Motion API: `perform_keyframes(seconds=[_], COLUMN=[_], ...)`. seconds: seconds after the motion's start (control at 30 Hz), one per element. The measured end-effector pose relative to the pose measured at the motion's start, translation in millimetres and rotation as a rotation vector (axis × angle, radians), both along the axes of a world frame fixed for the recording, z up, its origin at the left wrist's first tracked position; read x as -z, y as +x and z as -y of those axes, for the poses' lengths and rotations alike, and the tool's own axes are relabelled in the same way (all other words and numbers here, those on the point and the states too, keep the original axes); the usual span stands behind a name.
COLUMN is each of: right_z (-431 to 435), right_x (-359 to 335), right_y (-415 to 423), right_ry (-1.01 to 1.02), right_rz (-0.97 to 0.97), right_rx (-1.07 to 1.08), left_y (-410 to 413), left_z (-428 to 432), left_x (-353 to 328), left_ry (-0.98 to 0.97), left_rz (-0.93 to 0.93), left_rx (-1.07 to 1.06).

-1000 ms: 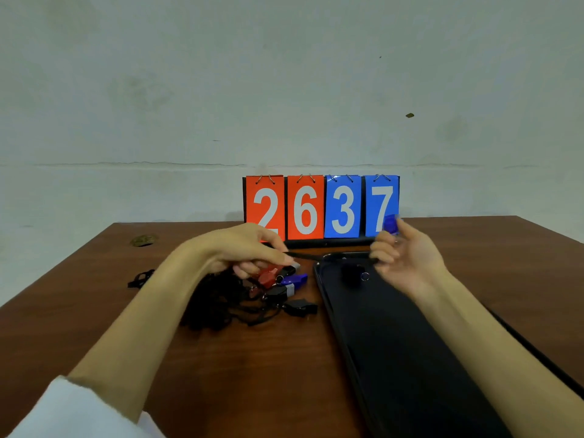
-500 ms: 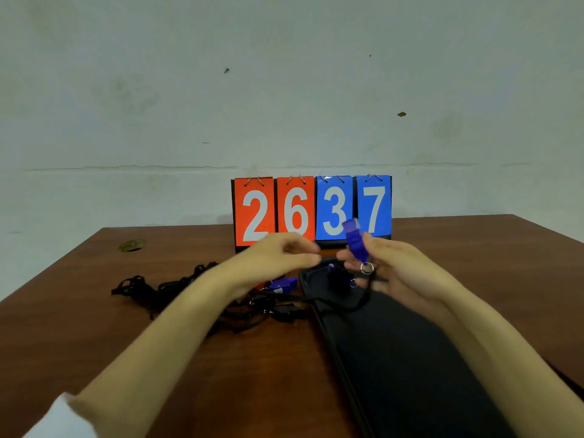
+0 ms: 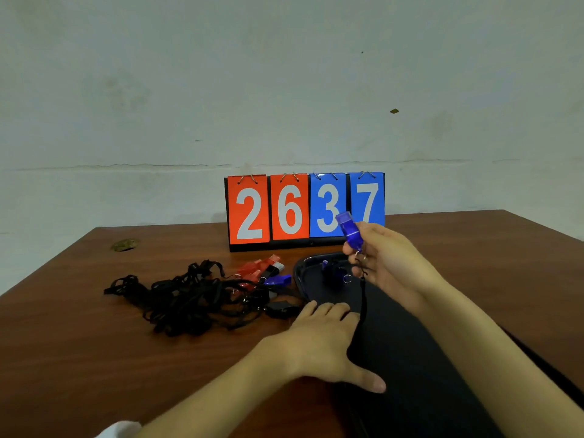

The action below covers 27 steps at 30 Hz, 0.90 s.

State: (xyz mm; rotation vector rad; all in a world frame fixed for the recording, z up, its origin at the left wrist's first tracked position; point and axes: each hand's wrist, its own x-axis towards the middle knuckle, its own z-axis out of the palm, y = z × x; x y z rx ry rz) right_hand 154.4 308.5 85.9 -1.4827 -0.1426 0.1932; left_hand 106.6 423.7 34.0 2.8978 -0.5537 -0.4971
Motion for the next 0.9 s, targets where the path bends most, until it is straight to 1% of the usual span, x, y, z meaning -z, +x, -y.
perform_keyframes(seconds=[0.07, 0.13, 0.2, 0.23, 0.27, 0.37, 0.4, 0.43, 0.47, 0.53, 0.57, 0.6, 0.67, 0.7, 0.73, 0.77, 0.8, 0.83, 0.9], right_z=[-6, -13, -19, -21, -21, -19, -17, -14, -11, -5, -4, -2, 1, 4, 8, 13, 16, 20, 21], right_x=[0, 0, 1, 1, 1, 2, 3, 4, 5, 6, 6, 7, 7, 6, 4, 3, 3, 3, 5], right_y=[2, 3, 3, 3, 3, 2, 1, -1, -3, -6, -6, -6, -4, -2, 1, 3, 5, 7, 7], right_ry=[0.032, 0.093, 0.14, 0.135, 0.104, -0.061, -0.112, -0.151, -0.178, -0.18, -0.138, -0.072, 0.062, 0.12, 0.153, 0.138, 0.066, -0.05, -0.317], right_rz=[-0.046, -0.142, -0.225, -0.229, -0.201, -0.009, 0.049, 0.101, 0.141, 0.182, 0.183, 0.173, 0.145, 0.13, 0.121, 0.126, 0.149, 0.189, 0.275], right_rx=[0.002, 0.031, 0.01, -0.015, -0.044, -0.086, -0.081, -0.078, -0.08, -0.1, -0.106, -0.103, -0.042, 0.017, 0.084, 0.145, 0.188, 0.204, 0.163], left_y=[2, 5, 9, 11, 13, 17, 18, 17, 15, 13, 12, 11, 9, 10, 10, 11, 11, 11, 11], left_z=[-3, -7, -12, -14, -17, -20, -19, -17, -13, -6, -4, -4, -7, -11, -15, -21, -27, -34, -51], left_x=[0, 1, 1, 0, 0, -1, 0, 2, 2, 0, -2, -4, -11, -14, -18, -24, -31, -39, -55], left_ry=[0.001, -0.011, -0.029, -0.041, -0.053, -0.081, -0.133, -0.244, -0.412, -0.825, -0.996, -1.128, -1.279, -1.288, -1.245, -1.164, -1.066, -0.961, -0.743], left_rz=[0.0, 0.014, 0.023, 0.026, 0.026, 0.038, 0.044, 0.055, 0.076, 0.158, 0.174, 0.16, 0.066, 0.016, -0.022, -0.047, -0.069, -0.094, -0.103], left_rx=[0.017, 0.024, 0.034, 0.037, 0.037, 0.016, -0.02, -0.08, -0.152, -0.281, -0.321, -0.349, -0.377, -0.382, -0.389, -0.392, -0.377, -0.341, -0.254])
